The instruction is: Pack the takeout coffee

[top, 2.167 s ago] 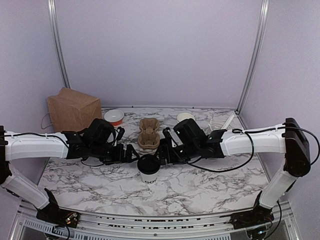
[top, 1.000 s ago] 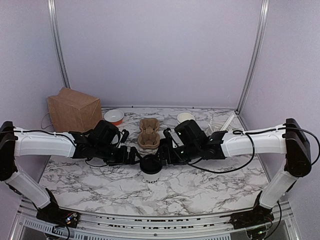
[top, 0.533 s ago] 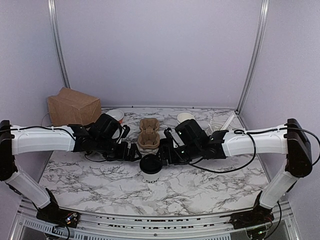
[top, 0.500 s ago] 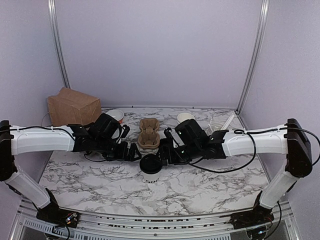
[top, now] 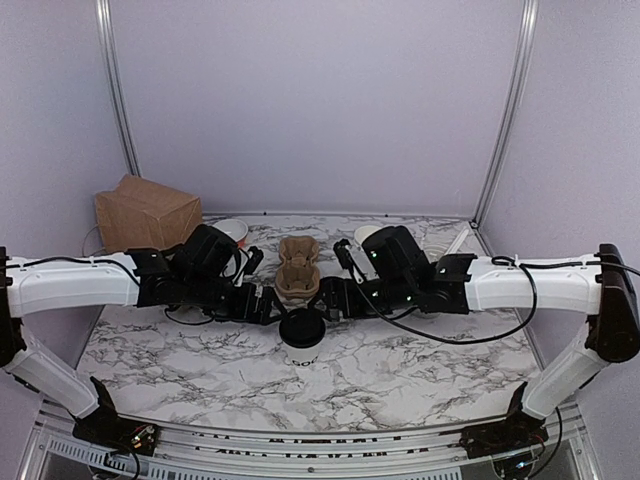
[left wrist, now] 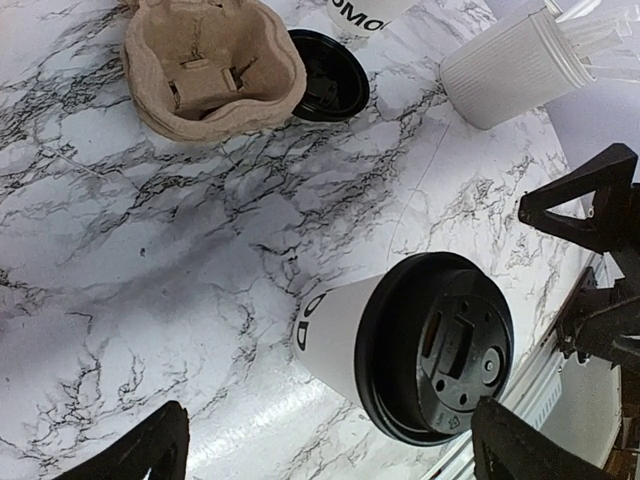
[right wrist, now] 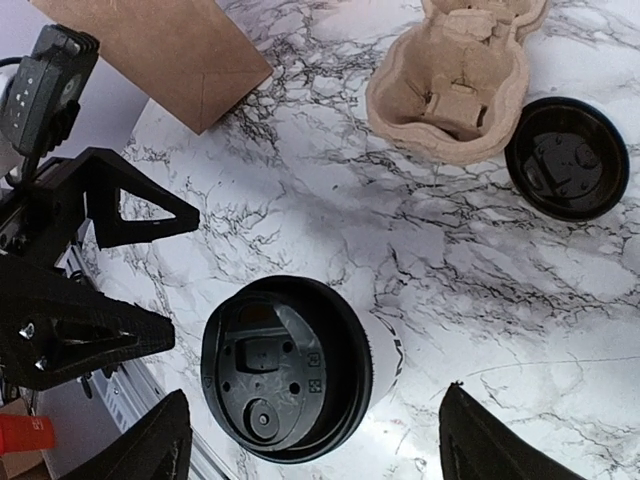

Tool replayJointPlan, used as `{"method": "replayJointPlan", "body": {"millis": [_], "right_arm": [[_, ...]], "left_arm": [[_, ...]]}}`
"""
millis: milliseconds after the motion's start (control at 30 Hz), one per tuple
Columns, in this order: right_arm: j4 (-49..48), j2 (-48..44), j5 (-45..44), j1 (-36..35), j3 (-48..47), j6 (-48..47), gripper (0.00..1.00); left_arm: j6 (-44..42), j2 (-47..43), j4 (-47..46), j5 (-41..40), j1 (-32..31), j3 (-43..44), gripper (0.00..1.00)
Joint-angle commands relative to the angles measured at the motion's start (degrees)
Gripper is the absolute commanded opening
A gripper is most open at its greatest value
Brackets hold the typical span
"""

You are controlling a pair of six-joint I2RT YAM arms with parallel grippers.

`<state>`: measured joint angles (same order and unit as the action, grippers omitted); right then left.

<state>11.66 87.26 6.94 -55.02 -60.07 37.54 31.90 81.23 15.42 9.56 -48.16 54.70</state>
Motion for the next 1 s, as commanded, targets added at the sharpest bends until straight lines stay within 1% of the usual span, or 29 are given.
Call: {"method": "replayJointPlan", "body": {"millis": [0,167,467,633,833,967], "right_arm": [[3.5,-1.1,-3.8,-3.2,-0.7,-3.4,0.82],[6.6,-0.1,-9.6,-6.1,-1.7,-6.8,0.82],[6.1,3.8,-15.6,-10.8,-3.6,-12.0,0.86],[4.5,4.7,-17.5,-10.9,-2.7,-10.5,0.87],[4.2,4.9,-20.4,-10.9,-1.4,-5.6,0.89],[4.3,5.8,-20.0,-10.9,-1.0,-3.7,0.89]], "left_arm": [[-1.2,0.8,-0.9,0.8,-1.1,1.1,0.99],[-1.4,3.5,-1.3,0.7,-1.6,2.0,0.99],[-1.6,5.7,-1.5,0.8,-1.8,1.8,0.99],[-1.7,6.2,-1.5,1.2,-1.8,1.2,0.99],[-1.5,6.3,-1.6,1.3,-1.9,0.8,0.99],[-1.3,6.3,-1.9,1.4,-2.0,0.5,0.99]]}}
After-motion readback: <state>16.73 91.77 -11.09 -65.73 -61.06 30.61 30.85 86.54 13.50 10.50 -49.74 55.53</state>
